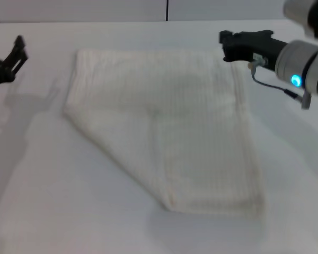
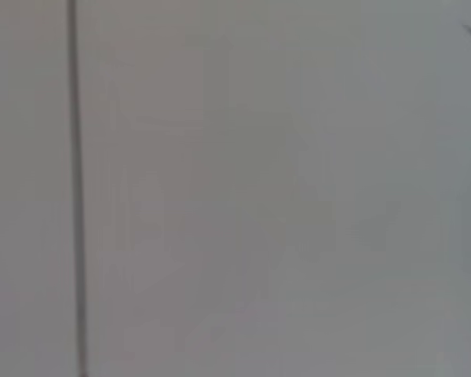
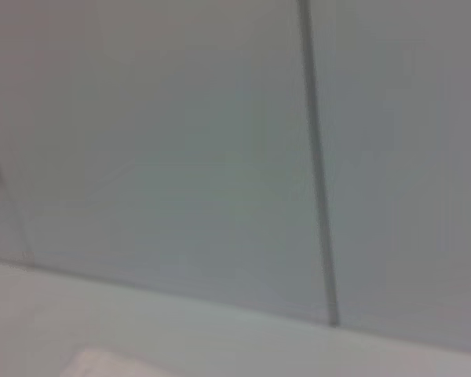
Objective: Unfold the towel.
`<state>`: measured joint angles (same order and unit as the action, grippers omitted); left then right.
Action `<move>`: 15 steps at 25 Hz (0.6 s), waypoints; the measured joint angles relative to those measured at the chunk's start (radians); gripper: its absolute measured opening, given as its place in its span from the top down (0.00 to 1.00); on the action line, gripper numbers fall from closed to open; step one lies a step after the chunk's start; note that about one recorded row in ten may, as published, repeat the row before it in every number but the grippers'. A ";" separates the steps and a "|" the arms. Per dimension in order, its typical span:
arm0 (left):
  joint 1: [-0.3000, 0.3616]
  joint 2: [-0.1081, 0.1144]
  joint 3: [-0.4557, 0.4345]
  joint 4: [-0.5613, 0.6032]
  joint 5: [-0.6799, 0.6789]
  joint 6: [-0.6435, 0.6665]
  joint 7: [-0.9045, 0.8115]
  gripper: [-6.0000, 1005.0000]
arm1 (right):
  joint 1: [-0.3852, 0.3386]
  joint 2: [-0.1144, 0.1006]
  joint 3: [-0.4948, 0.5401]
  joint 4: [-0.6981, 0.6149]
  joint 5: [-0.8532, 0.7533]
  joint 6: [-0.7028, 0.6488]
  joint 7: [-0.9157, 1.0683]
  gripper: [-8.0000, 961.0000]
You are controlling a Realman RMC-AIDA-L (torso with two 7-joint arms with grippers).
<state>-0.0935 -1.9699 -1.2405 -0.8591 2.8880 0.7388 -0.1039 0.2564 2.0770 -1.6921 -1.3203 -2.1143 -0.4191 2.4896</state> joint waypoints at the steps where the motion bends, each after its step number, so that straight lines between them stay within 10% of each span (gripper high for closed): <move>1: 0.004 0.012 0.009 -0.054 0.001 -0.062 0.000 0.15 | 0.042 -0.002 0.053 0.015 -0.023 -0.085 0.044 0.95; 7: -0.013 0.090 0.089 -0.335 0.002 -0.466 0.013 0.16 | 0.273 -0.002 0.247 0.149 -0.335 -0.415 0.356 0.99; 15: -0.059 0.090 0.102 -0.616 -0.003 -0.995 0.181 0.16 | 0.452 -0.005 0.382 0.247 -0.546 -0.643 0.456 0.99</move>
<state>-0.1527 -1.8803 -1.1381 -1.4749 2.8846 -0.2565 0.0770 0.7080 2.0723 -1.3104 -1.0733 -2.6603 -1.0620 2.9456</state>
